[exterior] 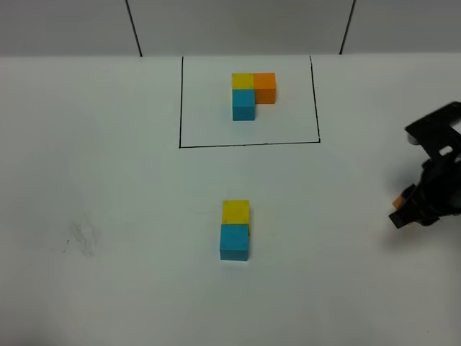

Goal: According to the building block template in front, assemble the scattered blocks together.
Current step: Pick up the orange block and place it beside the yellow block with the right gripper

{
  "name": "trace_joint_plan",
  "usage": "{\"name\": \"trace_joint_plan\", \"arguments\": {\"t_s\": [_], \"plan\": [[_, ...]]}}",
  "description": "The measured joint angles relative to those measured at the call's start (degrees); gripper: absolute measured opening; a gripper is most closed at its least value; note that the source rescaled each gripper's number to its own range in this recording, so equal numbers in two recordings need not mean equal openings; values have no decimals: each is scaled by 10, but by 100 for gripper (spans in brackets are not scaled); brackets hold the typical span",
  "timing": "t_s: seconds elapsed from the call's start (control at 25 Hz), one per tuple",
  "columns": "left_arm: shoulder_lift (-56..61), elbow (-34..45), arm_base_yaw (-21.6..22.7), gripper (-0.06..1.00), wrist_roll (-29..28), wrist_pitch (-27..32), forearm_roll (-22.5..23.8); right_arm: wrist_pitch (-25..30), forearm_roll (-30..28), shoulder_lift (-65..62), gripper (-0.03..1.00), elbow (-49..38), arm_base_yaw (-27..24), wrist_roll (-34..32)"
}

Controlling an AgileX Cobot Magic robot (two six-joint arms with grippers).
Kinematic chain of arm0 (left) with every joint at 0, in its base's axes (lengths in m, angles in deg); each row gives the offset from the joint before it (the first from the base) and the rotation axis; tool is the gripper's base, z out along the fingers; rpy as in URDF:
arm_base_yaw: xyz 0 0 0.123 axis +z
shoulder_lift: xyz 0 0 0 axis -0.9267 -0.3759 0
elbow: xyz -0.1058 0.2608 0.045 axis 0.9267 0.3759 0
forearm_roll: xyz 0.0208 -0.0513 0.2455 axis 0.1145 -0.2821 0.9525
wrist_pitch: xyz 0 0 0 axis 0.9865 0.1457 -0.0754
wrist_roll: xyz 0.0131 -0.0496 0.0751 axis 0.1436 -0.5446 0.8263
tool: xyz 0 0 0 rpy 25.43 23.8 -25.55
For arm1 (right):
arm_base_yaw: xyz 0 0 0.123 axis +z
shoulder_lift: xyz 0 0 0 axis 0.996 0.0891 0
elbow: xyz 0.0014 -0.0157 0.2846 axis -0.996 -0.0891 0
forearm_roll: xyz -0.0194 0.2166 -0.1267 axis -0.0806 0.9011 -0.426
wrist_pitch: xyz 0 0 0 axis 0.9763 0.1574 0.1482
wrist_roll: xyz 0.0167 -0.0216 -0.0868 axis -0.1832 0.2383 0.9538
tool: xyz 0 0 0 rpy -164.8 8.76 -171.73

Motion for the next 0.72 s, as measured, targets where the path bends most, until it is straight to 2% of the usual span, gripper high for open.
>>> {"name": "trace_joint_plan", "arguments": {"t_s": [0.12, 0.24, 0.56, 0.72], "plan": [[0, 0, 0, 54, 0, 0, 0, 43, 3, 38, 2, 64, 51, 88], [0, 0, 0, 54, 0, 0, 0, 89, 7, 87, 2, 133, 102, 148], [0, 0, 0, 54, 0, 0, 0, 221, -5, 198, 2, 314, 212, 215], [0, 0, 0, 54, 0, 0, 0, 242, -22, 217, 2, 358, 255, 221]]}}
